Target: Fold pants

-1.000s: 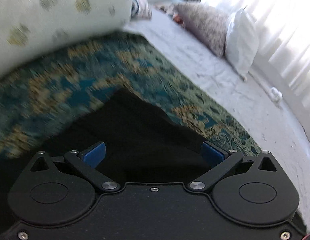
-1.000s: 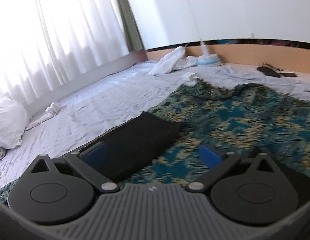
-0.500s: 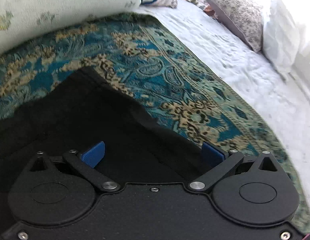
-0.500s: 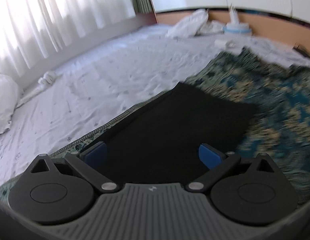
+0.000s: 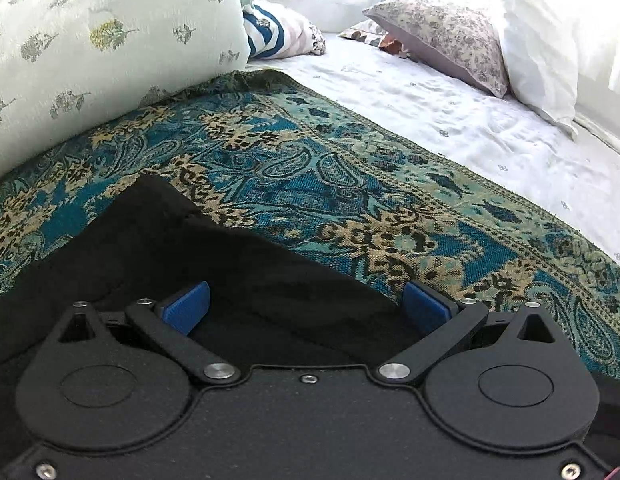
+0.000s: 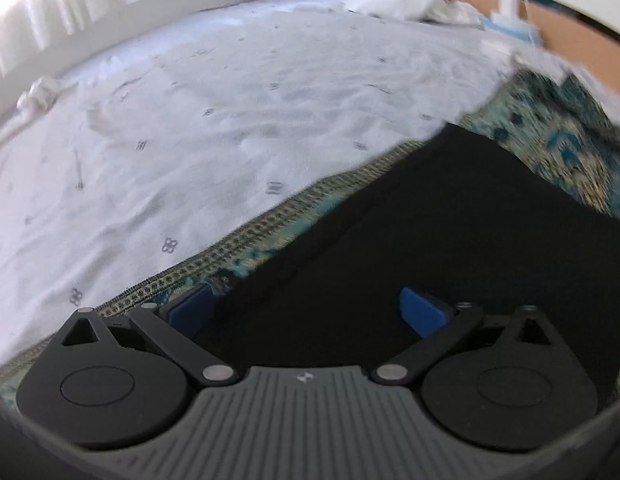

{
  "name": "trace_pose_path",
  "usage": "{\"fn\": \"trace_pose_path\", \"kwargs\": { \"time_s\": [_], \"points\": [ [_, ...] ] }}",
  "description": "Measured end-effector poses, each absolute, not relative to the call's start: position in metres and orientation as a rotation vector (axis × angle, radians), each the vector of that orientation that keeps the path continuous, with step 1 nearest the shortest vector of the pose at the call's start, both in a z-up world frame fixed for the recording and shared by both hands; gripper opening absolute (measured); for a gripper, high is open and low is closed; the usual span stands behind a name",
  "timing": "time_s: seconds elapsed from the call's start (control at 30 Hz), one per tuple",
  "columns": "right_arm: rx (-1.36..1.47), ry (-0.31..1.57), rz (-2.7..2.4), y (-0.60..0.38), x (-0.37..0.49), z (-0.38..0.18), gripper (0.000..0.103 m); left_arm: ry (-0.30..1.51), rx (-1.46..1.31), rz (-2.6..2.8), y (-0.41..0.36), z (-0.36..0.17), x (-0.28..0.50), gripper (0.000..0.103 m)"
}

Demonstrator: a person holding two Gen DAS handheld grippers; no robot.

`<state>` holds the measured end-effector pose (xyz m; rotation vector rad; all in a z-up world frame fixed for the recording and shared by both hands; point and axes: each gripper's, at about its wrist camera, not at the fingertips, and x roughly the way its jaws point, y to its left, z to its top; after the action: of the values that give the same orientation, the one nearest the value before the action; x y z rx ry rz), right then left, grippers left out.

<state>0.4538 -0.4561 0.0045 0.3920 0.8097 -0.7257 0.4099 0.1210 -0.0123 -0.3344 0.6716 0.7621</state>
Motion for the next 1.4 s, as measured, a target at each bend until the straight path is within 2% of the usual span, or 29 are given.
{"fn": "trace_pose_path", "kwargs": {
  "time_s": [0.2, 0.27, 0.33, 0.37, 0.4, 0.43, 0.47, 0.5, 0.57, 0.93, 1.13, 1.27, 1.33, 1.4],
  "points": [
    [0.4, 0.819, -0.798, -0.452, 0.463, 0.002, 0.102, 0.667, -0.334, 0.762, 0.121, -0.013, 0.41, 0.103],
    [0.415, 0.823, -0.817, -0.455, 0.461, 0.005, 0.092, 0.674, -0.334, 0.759, 0.122, -0.013, 0.41, 0.103],
    [0.418, 0.817, -0.83, -0.457, 0.457, 0.013, 0.062, 0.685, -0.329, 0.751, 0.122, -0.011, 0.41, 0.101],
    [0.423, 0.811, -0.843, -0.458, 0.452, 0.017, 0.029, 0.686, -0.33, 0.743, 0.121, -0.01, 0.408, 0.097],
    [0.421, 0.814, -0.873, -0.46, 0.447, 0.02, 0.015, 0.67, -0.327, 0.735, 0.119, -0.007, 0.404, 0.079],
    [0.458, 0.799, -0.852, -0.465, 0.438, 0.023, 0.007, 0.641, -0.308, 0.738, 0.116, -0.003, 0.398, 0.043],
    [0.511, 0.779, -0.818, -0.47, 0.426, 0.027, 0.004, 0.618, -0.29, 0.711, 0.114, 0.002, 0.39, 0.024],
    [0.538, 0.762, -0.798, -0.474, 0.415, 0.029, 0.003, 0.621, -0.302, 0.668, 0.114, 0.004, 0.384, 0.005],
    [0.547, 0.73, -0.771, -0.478, 0.389, 0.036, 0.002, 0.637, -0.347, 0.61, 0.116, 0.011, 0.369, 0.002],
    [0.628, 0.504, -0.67, -0.498, 0.139, 0.076, 0.002, 0.527, -0.397, 0.417, 0.139, 0.083, 0.221, 0.001],
    [0.675, 0.482, -0.721, -0.509, 0.018, 0.066, 0.003, 0.58, -0.408, 0.363, 0.149, 0.076, 0.132, 0.001],
    [0.575, 0.472, -0.818, -0.502, -0.035, 0.062, 0.002, 0.564, -0.41, 0.407, 0.155, 0.07, 0.089, 0.001],
    [0.577, 0.471, -0.769, -0.505, -0.05, 0.059, 0.006, 0.592, -0.399, 0.41, 0.159, 0.063, 0.079, 0.001],
    [0.547, 0.464, -0.693, -0.503, -0.056, 0.058, 0.016, 0.631, -0.408, 0.405, 0.162, 0.056, 0.076, 0.001]
  ]
}}
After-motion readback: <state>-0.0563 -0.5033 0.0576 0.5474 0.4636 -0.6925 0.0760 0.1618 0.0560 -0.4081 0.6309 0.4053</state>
